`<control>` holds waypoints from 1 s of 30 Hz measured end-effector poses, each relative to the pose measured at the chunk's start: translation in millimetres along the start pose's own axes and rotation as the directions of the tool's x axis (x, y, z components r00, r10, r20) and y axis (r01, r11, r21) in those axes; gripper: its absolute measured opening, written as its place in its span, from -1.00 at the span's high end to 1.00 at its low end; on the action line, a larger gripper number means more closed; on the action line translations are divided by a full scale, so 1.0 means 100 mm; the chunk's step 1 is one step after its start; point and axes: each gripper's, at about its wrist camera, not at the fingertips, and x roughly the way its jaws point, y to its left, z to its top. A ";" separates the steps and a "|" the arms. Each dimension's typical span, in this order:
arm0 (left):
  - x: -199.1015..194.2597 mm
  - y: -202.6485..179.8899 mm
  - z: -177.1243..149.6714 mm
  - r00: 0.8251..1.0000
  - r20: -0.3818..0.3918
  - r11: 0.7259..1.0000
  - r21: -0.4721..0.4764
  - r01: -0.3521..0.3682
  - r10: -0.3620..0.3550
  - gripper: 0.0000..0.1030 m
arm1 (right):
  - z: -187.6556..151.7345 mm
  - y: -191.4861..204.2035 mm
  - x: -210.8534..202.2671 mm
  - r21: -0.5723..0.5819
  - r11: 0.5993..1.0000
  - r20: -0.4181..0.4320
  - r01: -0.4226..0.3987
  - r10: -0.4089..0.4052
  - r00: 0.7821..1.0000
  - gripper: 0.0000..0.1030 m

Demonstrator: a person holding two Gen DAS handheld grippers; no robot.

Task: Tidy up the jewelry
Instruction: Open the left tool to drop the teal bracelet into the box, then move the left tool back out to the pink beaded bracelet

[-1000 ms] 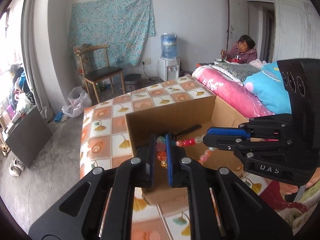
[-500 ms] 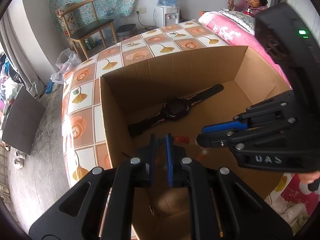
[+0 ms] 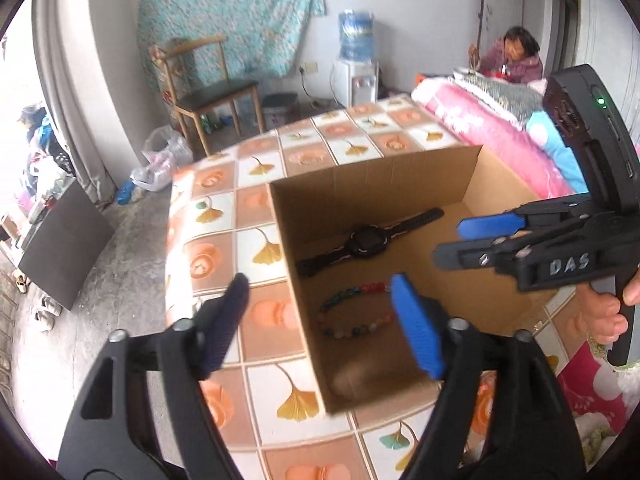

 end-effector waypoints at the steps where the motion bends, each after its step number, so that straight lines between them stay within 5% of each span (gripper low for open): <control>1: -0.07 -0.01 -0.04 1.000 0.011 1.000 -0.004 0.001 -0.001 -0.51 | -0.04 0.02 -0.09 -0.003 1.000 0.023 0.003 -0.003 1.000 -0.24; 16: -0.61 -0.25 -0.74 0.997 0.052 0.997 -0.060 0.053 -0.049 -0.73 | -0.77 0.26 -0.64 -0.044 0.998 0.142 0.043 -0.037 0.989 -0.55; 23: -0.38 -0.30 -1.16 0.998 -0.060 0.994 -0.104 0.021 -0.027 -0.73 | -1.30 0.21 -0.64 -0.059 0.988 0.128 0.142 -0.134 0.983 -0.71; 30: 0.10 -0.36 -1.51 0.977 -0.211 0.991 -0.129 -0.020 -0.008 -0.73 | -1.85 -0.06 -0.31 -0.012 0.955 -0.034 0.298 -0.298 0.954 -0.71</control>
